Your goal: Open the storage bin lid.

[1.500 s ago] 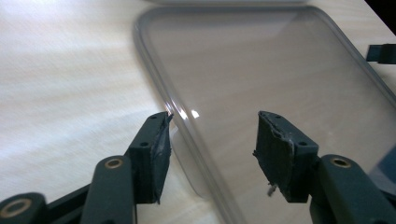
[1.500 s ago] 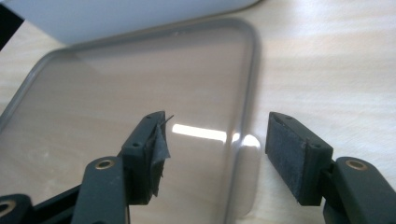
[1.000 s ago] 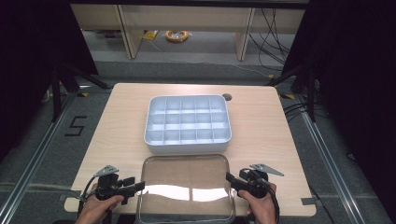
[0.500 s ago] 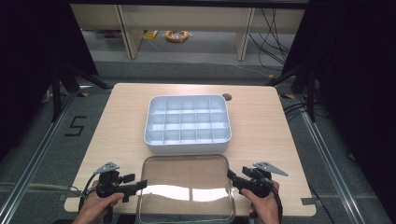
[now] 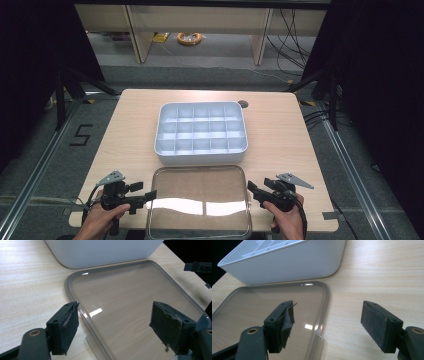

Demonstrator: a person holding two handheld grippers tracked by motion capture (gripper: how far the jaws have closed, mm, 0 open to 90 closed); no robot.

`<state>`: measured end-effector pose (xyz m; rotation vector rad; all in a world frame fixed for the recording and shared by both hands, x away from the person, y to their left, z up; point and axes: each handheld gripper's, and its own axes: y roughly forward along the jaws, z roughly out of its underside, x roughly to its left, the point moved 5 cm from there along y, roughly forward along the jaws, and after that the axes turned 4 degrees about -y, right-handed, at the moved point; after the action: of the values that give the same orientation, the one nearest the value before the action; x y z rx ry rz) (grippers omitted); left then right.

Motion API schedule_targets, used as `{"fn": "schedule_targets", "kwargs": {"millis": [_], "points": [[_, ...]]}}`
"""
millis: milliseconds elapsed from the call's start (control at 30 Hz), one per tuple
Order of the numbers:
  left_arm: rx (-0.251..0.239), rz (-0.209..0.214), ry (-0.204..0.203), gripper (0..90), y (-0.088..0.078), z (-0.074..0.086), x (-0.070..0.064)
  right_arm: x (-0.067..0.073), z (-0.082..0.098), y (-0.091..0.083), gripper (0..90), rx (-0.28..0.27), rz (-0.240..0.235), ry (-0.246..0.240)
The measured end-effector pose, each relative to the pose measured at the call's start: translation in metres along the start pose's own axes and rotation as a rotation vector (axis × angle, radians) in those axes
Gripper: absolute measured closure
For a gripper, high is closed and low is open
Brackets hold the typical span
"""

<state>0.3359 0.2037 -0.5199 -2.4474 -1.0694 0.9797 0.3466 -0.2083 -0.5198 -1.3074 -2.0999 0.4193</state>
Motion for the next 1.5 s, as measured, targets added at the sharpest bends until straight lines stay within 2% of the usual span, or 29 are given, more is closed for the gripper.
{"fn": "schedule_targets", "kwargs": {"millis": [67, 133, 167, 200, 267, 333, 367, 400, 433, 467, 500, 600, 633, 733, 967, 1000, 1033, 1067, 1267, 1300, 1333, 1400, 1500], "points": [[0.001, 0.017, 0.012, 21.3, -0.001, 0.002, 0.0, -0.004, 0.0, 0.0, 27.0, -0.005, -0.003, -0.048], [0.006, 0.005, 0.026, 21.2, -0.004, 0.003, 0.001, -0.003, 0.001, -0.001, 26.9, 0.002, 0.006, -0.071], [0.003, 0.0, 0.048, 21.2, -0.006, 0.004, 0.001, 0.0, 0.003, -0.003, 26.8, 0.009, -0.006, -0.067], [-0.008, -0.013, 0.044, 21.2, -0.007, 0.004, 0.001, 0.0, 0.003, -0.003, 26.6, 0.01, 0.006, -0.077], [0.008, -0.009, 0.052, 21.2, -0.008, 0.006, 0.002, 0.003, 0.005, -0.003, 26.4, 0.022, -0.004, -0.082], [0.006, -0.007, 0.051, 21.2, -0.009, 0.007, 0.002, 0.005, 0.006, -0.004, 26.4, 0.028, -0.004, -0.066], [0.012, -0.005, 0.056, 21.2, -0.01, 0.009, 0.002, 0.01, 0.009, -0.008, 26.3, 0.045, -0.003, -0.026], [0.012, -0.005, 0.056, 21.2, -0.01, 0.009, 0.002, 0.007, 0.008, -0.007, 26.3, 0.031, -0.02, -0.083], [0.014, -0.001, 0.063, 21.2, -0.01, 0.011, 0.0, 0.008, 0.01, -0.008, 26.3, 0.037, -0.018, -0.095], [0.015, -0.005, 0.065, 21.2, -0.011, 0.013, -0.002, 0.012, 0.012, -0.01, 26.3, 0.039, -0.017, -0.048], [0.022, -0.002, 0.069, 21.2, -0.011, 0.014, -0.003, 0.009, 0.013, -0.011, 26.3, 0.033, -0.02, -0.092], [0.02, 0.001, 0.072, 21.3, -0.012, 0.017, -0.005, 0.011, 0.019, -0.016, 26.2, 0.039, -0.016, -0.108], [0.026, 0.004, 0.075, 21.4, -0.013, 0.017, -0.005, 0.015, 0.021, -0.018, 26.2, 0.042, -0.02, -0.077], [0.023, 0.0, 0.073, 21.5, -0.015, 0.02, -0.007, 0.015, 0.025, -0.022, 26.1, 0.045, -0.028, -0.109], [0.027, 0.011, 0.076, 21.6, -0.019, 0.025, -0.009, 0.018, 0.034, -0.029, 26.0, 0.06, -0.034, -0.125], [0.029, 0.008, 0.076, 21.6, -0.02, 0.025, -0.009, 0.022, 0.037, -0.031, 25.9, 0.079, -0.031, -0.078], [0.019, 0.026, 0.088, 21.7, -0.019, 0.025, -0.009, 0.018, 0.037, -0.031, 25.9, 0.079, -0.022, -0.128], [0.016, 0.025, 0.085, 21.7, -0.019, 0.026, -0.01, 0.018, 0.038, -0.031, 25.9, 0.068, -0.027, -0.125], [0.026, 0.021, 0.092, 21.9, -0.018, 0.027, -0.01, 0.02, 0.043, -0.034, 25.5, 0.089, -0.033, -0.127], [0.026, 0.022, 0.093, 21.9, -0.017, 0.027, -0.01, 0.023, 0.044, -0.034, 25.5, 0.098, -0.037, -0.091], [0.026, 0.022, 0.092, 21.9, -0.017, 0.027, -0.011, 0.023, 0.044, -0.034, 25.5, 0.099, -0.037, -0.092], [0.024, 0.023, 0.091, 21.9, -0.017, 0.027, -0.011, 0.018, 0.043, -0.034, 25.5, 0.1, -0.03, -0.131], [0.024, 0.024, 0.084, 22.0, -0.017, 0.027, -0.01, 0.018, 0.044, -0.033, 25.5, 0.097, -0.038, -0.123]]}}
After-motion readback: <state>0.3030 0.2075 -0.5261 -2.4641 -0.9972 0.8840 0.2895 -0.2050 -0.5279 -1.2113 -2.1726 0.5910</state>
